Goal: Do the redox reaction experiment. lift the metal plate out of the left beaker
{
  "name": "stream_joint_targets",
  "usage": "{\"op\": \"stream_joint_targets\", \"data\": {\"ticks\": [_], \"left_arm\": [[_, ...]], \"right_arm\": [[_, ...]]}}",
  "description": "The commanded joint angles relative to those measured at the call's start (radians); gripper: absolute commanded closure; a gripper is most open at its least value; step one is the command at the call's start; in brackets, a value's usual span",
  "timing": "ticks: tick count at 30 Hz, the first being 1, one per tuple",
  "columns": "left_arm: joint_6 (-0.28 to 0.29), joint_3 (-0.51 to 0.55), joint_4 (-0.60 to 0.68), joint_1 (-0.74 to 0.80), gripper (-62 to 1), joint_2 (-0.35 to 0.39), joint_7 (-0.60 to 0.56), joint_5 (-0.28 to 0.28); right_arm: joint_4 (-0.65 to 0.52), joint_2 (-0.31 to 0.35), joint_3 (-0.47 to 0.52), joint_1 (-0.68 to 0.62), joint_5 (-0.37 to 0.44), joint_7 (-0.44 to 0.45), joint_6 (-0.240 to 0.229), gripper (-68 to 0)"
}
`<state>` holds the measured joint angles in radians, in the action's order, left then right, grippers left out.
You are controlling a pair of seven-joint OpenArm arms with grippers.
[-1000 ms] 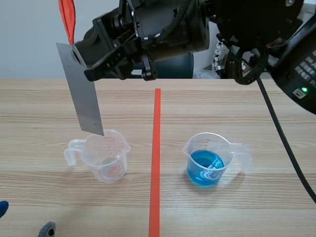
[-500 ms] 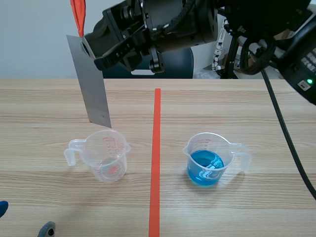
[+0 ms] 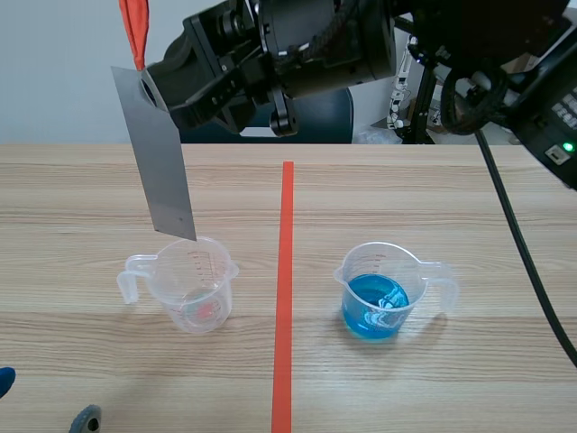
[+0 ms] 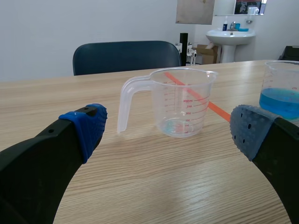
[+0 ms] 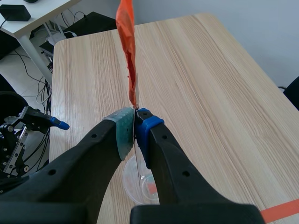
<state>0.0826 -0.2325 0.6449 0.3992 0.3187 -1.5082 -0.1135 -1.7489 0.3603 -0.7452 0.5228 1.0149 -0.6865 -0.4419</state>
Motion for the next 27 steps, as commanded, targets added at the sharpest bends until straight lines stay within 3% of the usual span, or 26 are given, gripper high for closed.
{"op": "stream_joint_targets", "data": {"ticks": [1,27], "left_arm": [[0.005,0.009,0.008,0.002,-55.5,0.000,-0.046,-0.003],[0.005,0.009,0.008,0.002,-55.5,0.001,-0.046,-0.002]], "right_arm": [[-0.018,0.000,0.013,0.028,0.011,0.014,-0.001,-0.6],[-0.018,0.000,0.013,0.028,0.027,0.012,-0.001,-0.6]]}}
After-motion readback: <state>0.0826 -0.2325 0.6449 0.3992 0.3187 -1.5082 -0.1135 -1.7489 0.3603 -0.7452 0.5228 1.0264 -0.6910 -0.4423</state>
